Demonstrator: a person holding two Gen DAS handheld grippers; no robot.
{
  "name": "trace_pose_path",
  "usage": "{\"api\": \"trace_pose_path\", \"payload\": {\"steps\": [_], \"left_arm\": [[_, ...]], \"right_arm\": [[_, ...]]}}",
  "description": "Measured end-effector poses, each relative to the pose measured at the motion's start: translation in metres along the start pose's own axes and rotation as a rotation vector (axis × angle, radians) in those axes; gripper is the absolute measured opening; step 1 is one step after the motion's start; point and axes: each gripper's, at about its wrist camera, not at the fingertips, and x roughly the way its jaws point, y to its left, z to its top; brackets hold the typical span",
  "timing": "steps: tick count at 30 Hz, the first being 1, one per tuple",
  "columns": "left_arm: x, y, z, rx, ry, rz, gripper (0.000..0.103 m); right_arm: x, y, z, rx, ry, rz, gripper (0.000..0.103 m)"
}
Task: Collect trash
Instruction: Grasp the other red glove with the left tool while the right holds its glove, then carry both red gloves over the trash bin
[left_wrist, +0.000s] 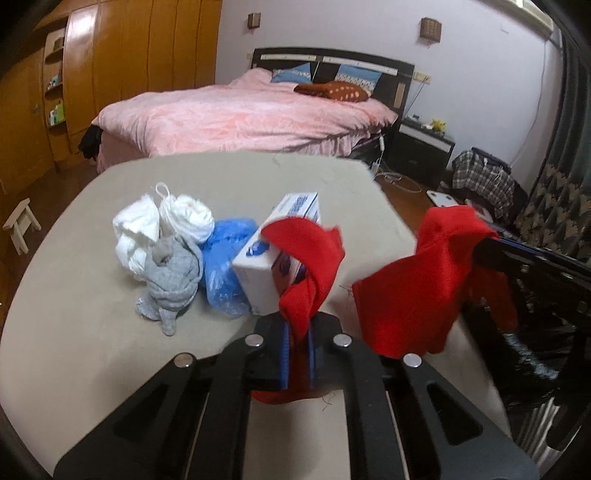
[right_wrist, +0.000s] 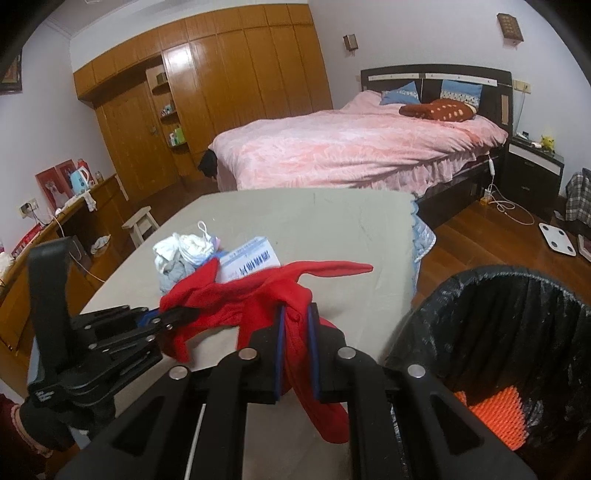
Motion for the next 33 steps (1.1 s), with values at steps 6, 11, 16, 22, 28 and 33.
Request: {"api": "trace_pose_path", "payload": {"steps": [6,11,16,22,28,33], "left_arm": [[-0.030,-0.015,0.009,-0.009,-0.052,-0.033,0.006],[-0.045,-0.028,0.015,0.003,-0.079,-0.051,0.006],[-0.055,-0.043,0.021,0.022,-0.101,-0.068,0.006],[-0.063,-0.067,0.025,0.055,-0.125,-0.097,0.006],[-0.066,-0.091,0.030,0.087,-0.137,-0.129,0.006],[-0.067,-0.107,0.034,0.112,-0.147,-0.157,0.006]], "right_arm": [[-0.017,-0.001,0.006,-0.007,-0.033,-0.001,0.012],[-0.035,-0.005,0.005,0.001,-0.054,-0.010,0.012],[-0.055,-0.013,0.005,0.004,-0.078,-0.033,0.012],[-0.078,-0.028,0.005,0.023,-0.111,-0.069,0.012],[-0.098,-0.044,0.003,0.049,-0.141,-0.111,0.012],[-0.114,-0.059,0.002,0.068,-0.161,-0.151,0.012]]}}
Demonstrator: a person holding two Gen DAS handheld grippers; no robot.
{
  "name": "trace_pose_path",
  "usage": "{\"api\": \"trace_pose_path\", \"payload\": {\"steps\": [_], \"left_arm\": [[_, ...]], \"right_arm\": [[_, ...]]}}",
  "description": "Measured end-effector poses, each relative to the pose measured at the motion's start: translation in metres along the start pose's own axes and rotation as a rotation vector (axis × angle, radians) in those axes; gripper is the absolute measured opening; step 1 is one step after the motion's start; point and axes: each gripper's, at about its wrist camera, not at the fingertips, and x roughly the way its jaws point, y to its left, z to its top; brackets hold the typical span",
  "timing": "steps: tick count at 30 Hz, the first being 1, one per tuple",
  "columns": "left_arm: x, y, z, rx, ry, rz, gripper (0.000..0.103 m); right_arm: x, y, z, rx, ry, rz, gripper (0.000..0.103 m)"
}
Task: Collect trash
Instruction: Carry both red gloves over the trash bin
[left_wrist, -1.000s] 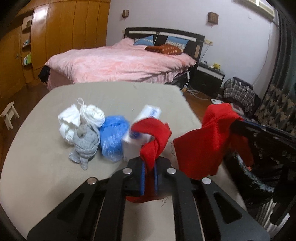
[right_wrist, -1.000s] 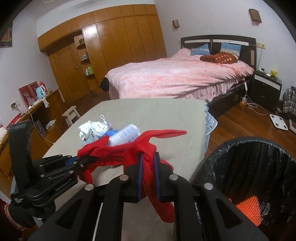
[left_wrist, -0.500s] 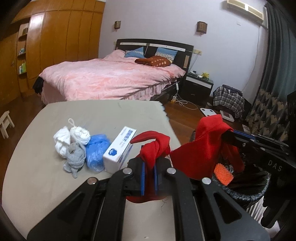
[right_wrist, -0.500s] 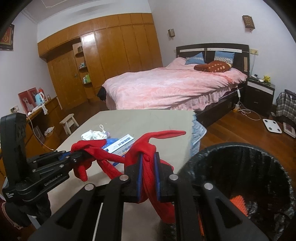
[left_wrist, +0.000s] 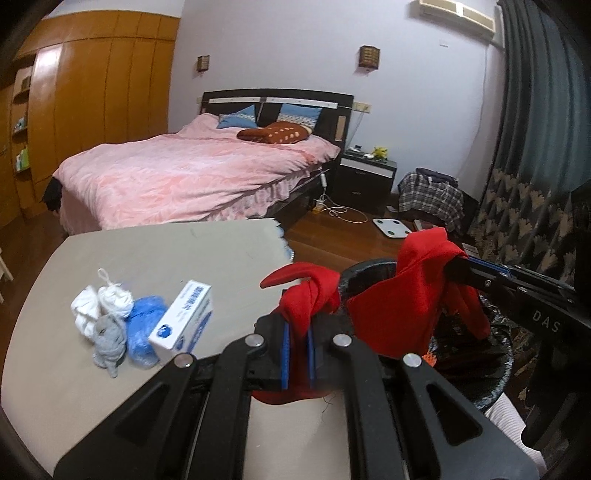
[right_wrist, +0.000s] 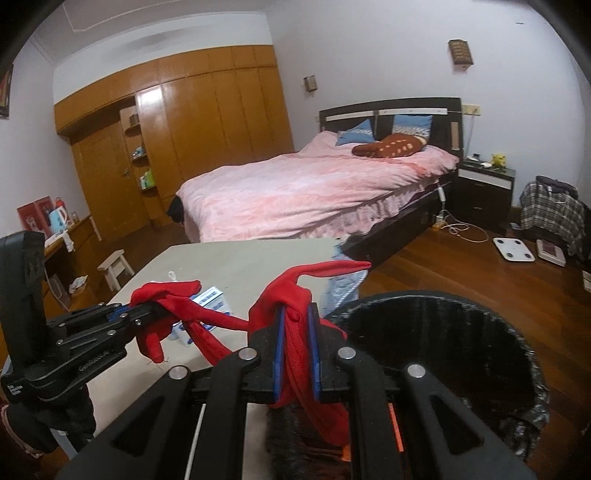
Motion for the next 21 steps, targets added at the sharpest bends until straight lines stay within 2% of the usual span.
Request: {"api": "trace_pose_path", "payload": {"steps": [8,21], "left_arm": [[0.011,-0.028,0.013,0.027,-0.012,-0.049,0.006],[0.052,-0.101,0.024,0.119,-0.014,-0.176,0.006]], "right_arm": [[-0.020,-0.028,0.000,0.016,-0.021,-0.069,0.012],[-0.043,-0.088,-0.008,0.074,-0.028,-0.205,0.012]]}}
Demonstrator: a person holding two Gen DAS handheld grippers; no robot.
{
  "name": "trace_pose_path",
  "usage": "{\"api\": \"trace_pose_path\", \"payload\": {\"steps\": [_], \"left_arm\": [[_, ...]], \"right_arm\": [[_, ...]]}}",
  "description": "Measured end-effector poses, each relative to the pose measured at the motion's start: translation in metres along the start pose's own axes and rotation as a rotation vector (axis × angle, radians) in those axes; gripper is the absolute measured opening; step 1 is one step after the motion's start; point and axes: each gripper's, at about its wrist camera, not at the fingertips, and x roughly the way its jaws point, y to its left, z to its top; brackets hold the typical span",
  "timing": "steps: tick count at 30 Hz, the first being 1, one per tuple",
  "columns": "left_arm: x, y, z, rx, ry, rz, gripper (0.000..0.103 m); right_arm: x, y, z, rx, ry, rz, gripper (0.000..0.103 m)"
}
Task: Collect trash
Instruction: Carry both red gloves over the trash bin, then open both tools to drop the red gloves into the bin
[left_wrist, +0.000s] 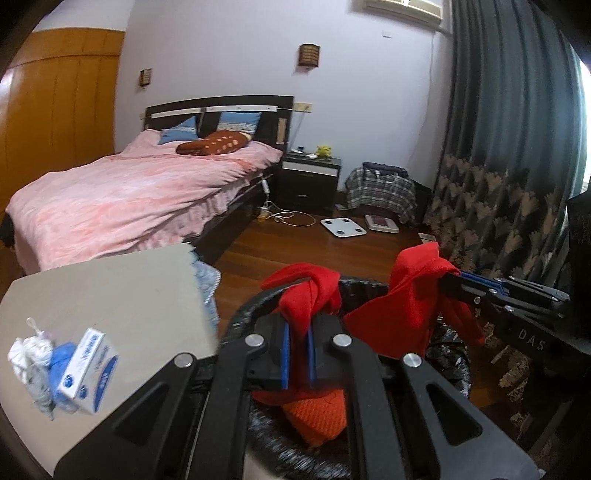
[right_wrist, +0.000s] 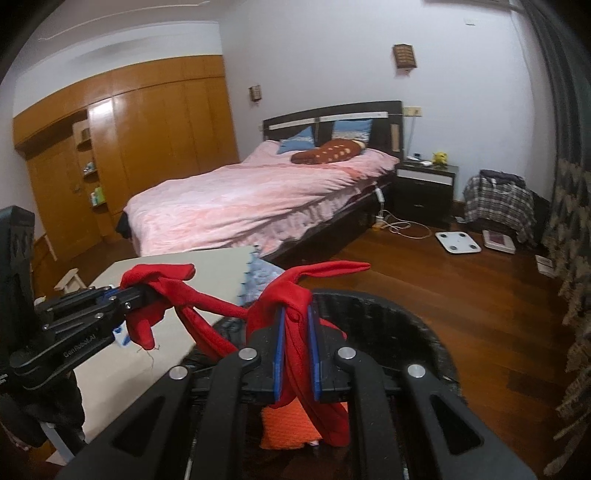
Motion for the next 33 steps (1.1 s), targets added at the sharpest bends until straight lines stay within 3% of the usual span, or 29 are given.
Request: {"api": "trace_pose_path", "payload": {"steps": [12,15,16,17,19,21,24,26,28,33], "left_arm": [[0.054,-0.036,-0.003,0.048,0.068,-0.051,0.007],[0.066,-0.042,-0.006,0.061,0.088,-0.064,0.012],[0.069,-0.043,-0.007,0.063,0.098,-0.070,0.021],[0.071,-0.043,-0.008,0.064,0.105,-0.074,0.036],[0.071,-0.042,-0.011,0.060,0.107,-0.070,0.048],[0.070,-0.038,-0.014,0.060,0.114,-0.067,0.050],[0.064,-0.030,-0.014,0.056,0.110,-0.052,0.059],[0.057,-0.024,-0.015,0.050,0.099,-0.034,0.076],[0.051,-0.017,-0.015,0.040,0.085,-0.014,0.085],[0.048,-0.008,-0.018,0.034,0.108,-0.007,0.085]], "right_arm": [[0.016,-0.036,-0.014,0.042,0.037,-0.054,0.012],[0.026,-0.041,-0.020,0.057,0.063,-0.057,0.016],[0.028,-0.043,-0.022,0.061,0.071,-0.057,0.019],[0.030,-0.044,-0.024,0.065,0.077,-0.061,0.026],[0.031,-0.048,-0.028,0.070,0.082,-0.071,0.036],[0.028,-0.050,-0.030,0.073,0.075,-0.083,0.045],[0.022,-0.050,-0.031,0.070,0.064,-0.105,0.066],[0.017,-0.048,-0.031,0.064,0.044,-0.110,0.081],[0.013,-0.043,-0.031,0.054,0.029,-0.120,0.092],[0.010,-0.035,-0.027,0.059,0.014,-0.116,0.094]]}}
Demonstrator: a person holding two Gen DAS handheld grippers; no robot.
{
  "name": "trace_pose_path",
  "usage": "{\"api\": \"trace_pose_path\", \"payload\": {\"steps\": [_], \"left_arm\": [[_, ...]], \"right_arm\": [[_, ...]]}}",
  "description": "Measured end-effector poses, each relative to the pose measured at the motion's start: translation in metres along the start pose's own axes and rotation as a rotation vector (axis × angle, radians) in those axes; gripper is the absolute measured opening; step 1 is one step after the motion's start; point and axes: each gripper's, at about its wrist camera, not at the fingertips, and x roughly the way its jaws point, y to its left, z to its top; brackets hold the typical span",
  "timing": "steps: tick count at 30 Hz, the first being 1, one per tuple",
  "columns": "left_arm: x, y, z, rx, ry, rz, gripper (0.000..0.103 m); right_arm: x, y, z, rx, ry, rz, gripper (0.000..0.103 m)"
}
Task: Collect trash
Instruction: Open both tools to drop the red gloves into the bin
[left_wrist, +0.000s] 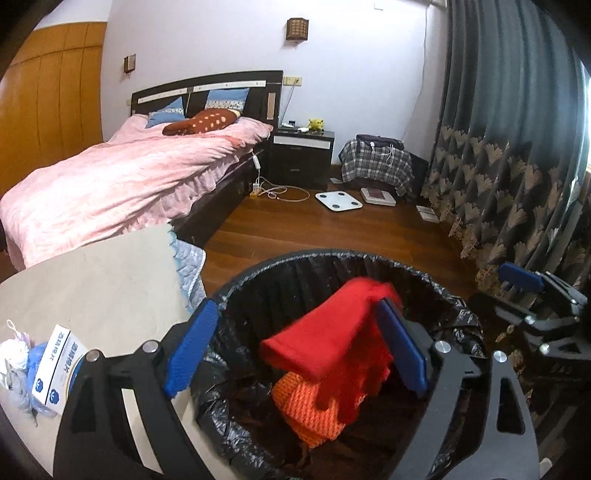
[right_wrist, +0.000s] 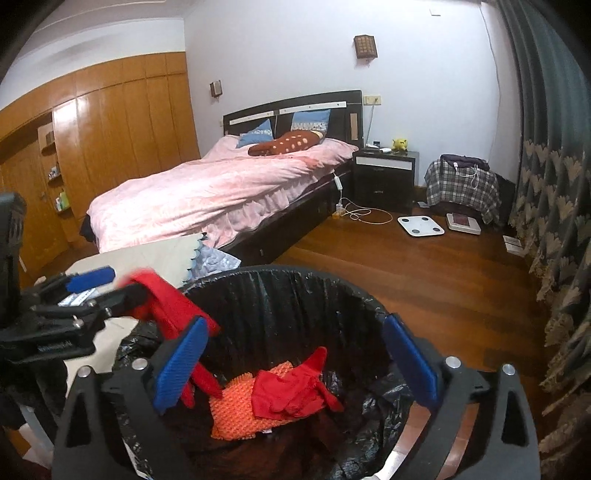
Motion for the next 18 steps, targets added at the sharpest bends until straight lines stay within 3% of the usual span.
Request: {"api": "trace_pose_path", "payload": {"steps": [8,18], "left_arm": [[-0.001,0.002,-0.010,-0.010,0.021,0.015,0.085],[-0.030,0.025,-0.009,-0.048,-0.034,0.070,0.088]], "right_arm": [[-0.004,0.001,0.000,0.002,-0.004,0.014,0.094],[-0.005,0.020,0.005,-0.004,-0.020,0.041,0.097]]}}
